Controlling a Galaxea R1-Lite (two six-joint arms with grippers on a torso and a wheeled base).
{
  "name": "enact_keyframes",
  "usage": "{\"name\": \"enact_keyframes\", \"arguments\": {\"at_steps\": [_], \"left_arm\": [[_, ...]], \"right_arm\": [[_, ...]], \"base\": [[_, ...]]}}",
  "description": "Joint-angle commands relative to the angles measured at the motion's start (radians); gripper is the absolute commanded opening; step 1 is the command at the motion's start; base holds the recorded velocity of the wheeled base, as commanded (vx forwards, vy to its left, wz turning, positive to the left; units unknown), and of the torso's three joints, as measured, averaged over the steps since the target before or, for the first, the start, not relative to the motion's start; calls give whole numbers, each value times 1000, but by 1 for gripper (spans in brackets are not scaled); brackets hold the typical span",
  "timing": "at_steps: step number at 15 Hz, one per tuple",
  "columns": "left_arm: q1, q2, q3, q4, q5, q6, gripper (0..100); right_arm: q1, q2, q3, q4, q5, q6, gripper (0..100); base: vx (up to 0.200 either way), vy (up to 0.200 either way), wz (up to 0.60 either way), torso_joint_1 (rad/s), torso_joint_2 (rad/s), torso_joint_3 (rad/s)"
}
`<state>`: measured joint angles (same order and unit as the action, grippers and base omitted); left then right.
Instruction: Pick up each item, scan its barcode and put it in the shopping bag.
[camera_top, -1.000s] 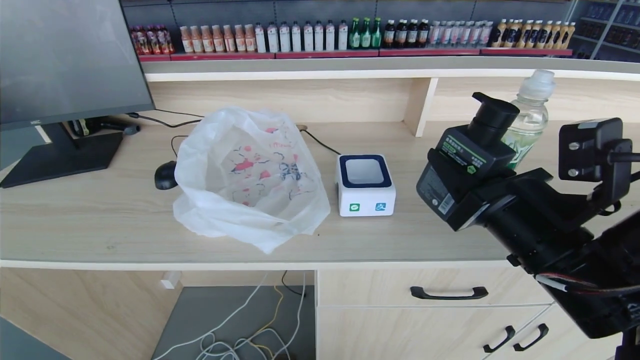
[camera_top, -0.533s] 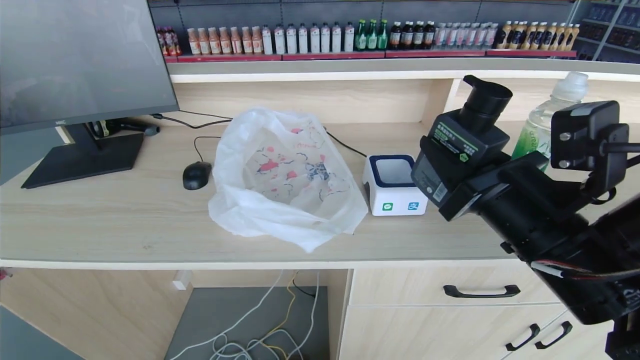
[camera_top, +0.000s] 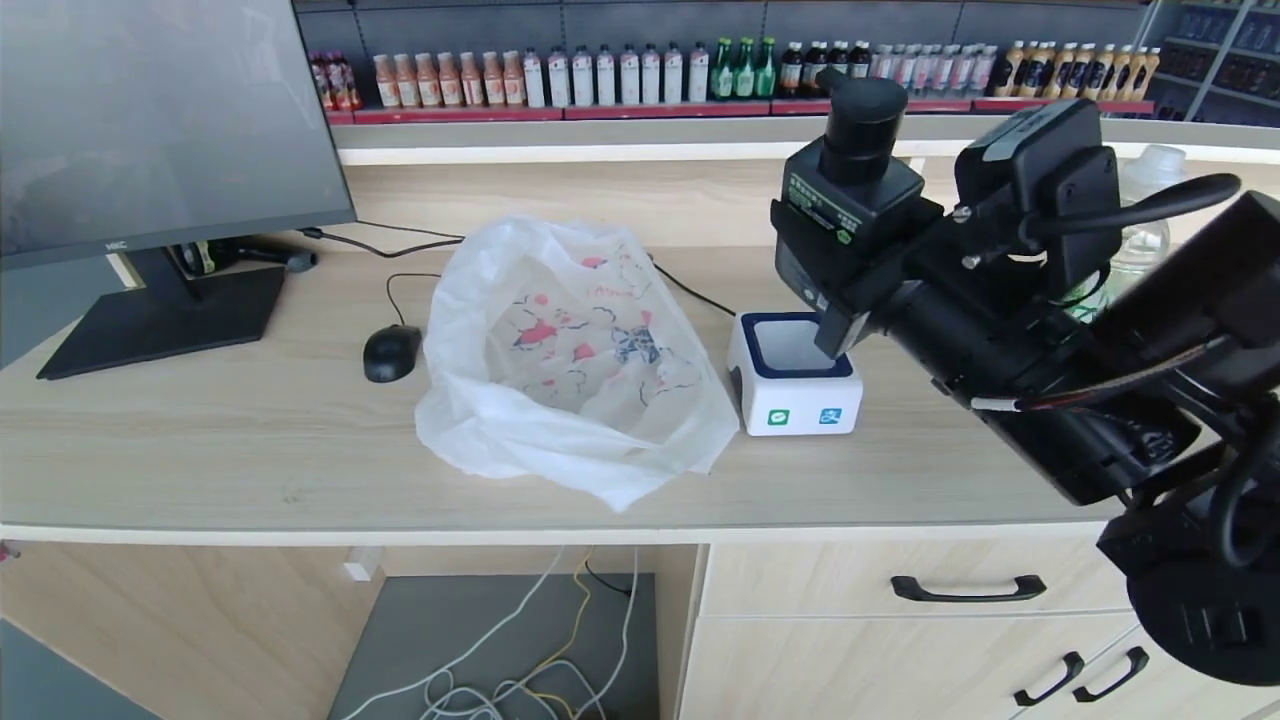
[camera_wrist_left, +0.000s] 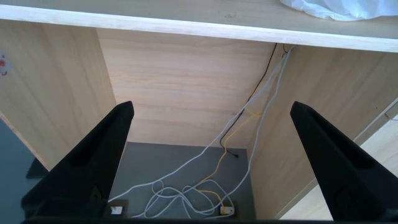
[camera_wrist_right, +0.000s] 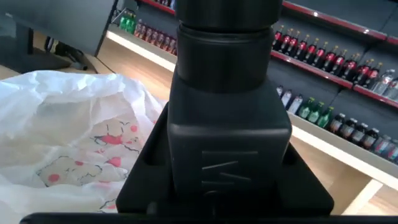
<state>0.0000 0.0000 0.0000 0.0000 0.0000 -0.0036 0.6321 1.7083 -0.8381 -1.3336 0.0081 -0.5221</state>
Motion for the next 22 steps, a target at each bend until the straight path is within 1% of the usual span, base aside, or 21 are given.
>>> {"name": "enact_keyframes", "arguments": {"at_steps": [1, 2, 4, 6, 8, 11, 13, 15, 17, 19, 22], "left_arm": [[-2, 0, 0, 0, 0, -1, 100], [0, 0, 0, 0, 0, -1, 100], [-2, 0, 0, 0, 0, -1, 100], [-2, 0, 0, 0, 0, -1, 100], [0, 0, 0, 0, 0, -1, 100], [0, 0, 0, 0, 0, -1, 100], [0, 0, 0, 0, 0, -1, 100], [0, 0, 0, 0, 0, -1, 100], [-2, 0, 0, 0, 0, -1, 100], [0, 0, 0, 0, 0, -1, 100], [0, 0, 0, 0, 0, -1, 100]], "right_arm": [[-55, 51, -68, 13, 53, -47, 0], [-112, 71, -95, 14, 151, -122, 0], [-163, 91, -93, 4, 245, -197, 0], [-184, 99, -92, -21, 291, -265, 0], [-186, 134, -88, -47, 305, -288, 0], [-203, 252, -95, -133, 455, -338, 0], [-215, 290, -118, -148, 490, -352, 0], [-218, 332, -170, -159, 526, -358, 0], [-218, 340, -171, -167, 532, -361, 0], [-229, 343, -168, -176, 573, -372, 0], [-235, 332, -150, -180, 590, -371, 0]], "base": [[0, 0, 0, 0, 0, 0], [0, 0, 0, 0, 0, 0], [0, 0, 0, 0, 0, 0], [0, 0, 0, 0, 0, 0], [0, 0, 0, 0, 0, 0], [0, 0, 0, 0, 0, 0], [0, 0, 0, 0, 0, 0], [0, 0, 0, 0, 0, 0], [0, 0, 0, 0, 0, 0], [0, 0, 0, 0, 0, 0], [0, 0, 0, 0, 0, 0]]}}
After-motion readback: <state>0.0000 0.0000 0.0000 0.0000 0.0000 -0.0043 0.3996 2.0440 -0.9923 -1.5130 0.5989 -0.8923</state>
